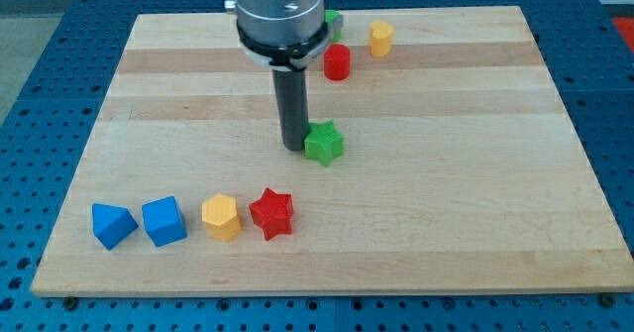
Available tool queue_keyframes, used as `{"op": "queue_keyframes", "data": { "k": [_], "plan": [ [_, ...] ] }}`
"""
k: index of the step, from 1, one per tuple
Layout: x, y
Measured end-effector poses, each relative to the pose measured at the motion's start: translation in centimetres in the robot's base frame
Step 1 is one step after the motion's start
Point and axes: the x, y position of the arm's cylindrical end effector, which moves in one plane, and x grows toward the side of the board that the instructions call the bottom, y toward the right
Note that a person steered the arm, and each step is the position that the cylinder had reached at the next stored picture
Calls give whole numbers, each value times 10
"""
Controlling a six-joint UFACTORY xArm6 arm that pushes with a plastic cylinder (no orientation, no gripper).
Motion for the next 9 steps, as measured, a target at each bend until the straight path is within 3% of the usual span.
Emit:
{"op": "queue_keyframes", "data": {
  "k": [5,9],
  "plan": [
    [-29,68],
    [31,68]
  ]
}}
